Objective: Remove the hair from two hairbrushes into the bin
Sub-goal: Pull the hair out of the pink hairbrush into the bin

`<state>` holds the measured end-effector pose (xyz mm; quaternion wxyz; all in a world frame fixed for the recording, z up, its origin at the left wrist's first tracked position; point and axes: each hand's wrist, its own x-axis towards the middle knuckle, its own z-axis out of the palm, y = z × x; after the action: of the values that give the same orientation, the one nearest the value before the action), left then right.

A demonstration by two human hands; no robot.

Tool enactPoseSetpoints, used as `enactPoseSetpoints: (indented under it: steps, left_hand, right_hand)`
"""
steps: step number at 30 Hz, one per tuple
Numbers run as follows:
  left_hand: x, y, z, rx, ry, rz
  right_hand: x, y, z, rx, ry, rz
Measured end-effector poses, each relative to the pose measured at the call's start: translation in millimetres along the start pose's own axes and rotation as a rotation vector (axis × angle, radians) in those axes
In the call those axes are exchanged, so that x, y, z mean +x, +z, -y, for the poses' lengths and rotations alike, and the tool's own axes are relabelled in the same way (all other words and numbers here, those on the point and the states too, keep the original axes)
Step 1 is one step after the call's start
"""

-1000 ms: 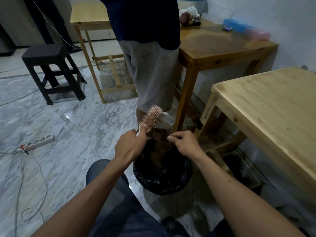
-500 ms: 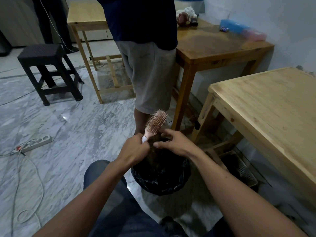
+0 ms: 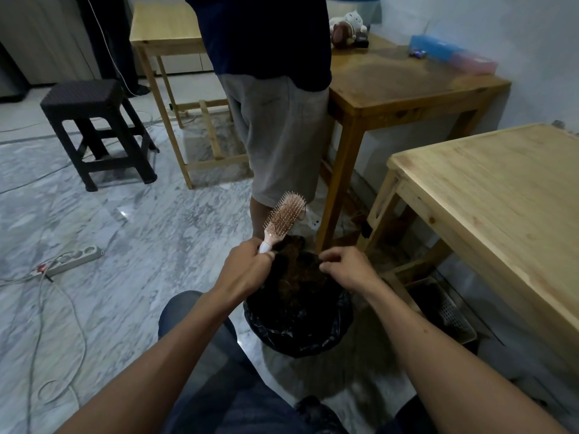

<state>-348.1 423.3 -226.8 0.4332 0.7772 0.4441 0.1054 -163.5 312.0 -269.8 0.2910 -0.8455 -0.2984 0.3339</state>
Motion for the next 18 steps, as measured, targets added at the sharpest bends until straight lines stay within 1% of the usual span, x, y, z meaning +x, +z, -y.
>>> enactPoseSetpoints:
  steps: [3, 6, 9, 13, 18]
  left_hand:
    - [0, 7, 2, 0.031, 0.0, 0.007]
    - [-1, 12, -1, -0.026, -0.004, 0.018]
    - [-1, 12, -3, -0.071, -0.006, 0.047]
    - [1, 4, -2, -0.197, -0.024, 0.029]
    - [3, -5, 0, -0.159, 0.057, -0.012]
  right_hand:
    - [2, -1, 12, 0.121, -0.081, 0.12]
    - [2, 4, 21, 0.262, -0.203, 0.182]
    - [3, 13, 21, 0.235, -0.227, 0.14]
    - [5, 17, 11, 0.083, -0.151, 0.012]
    - [4, 5, -7, -0.01, 0.017, -0.043]
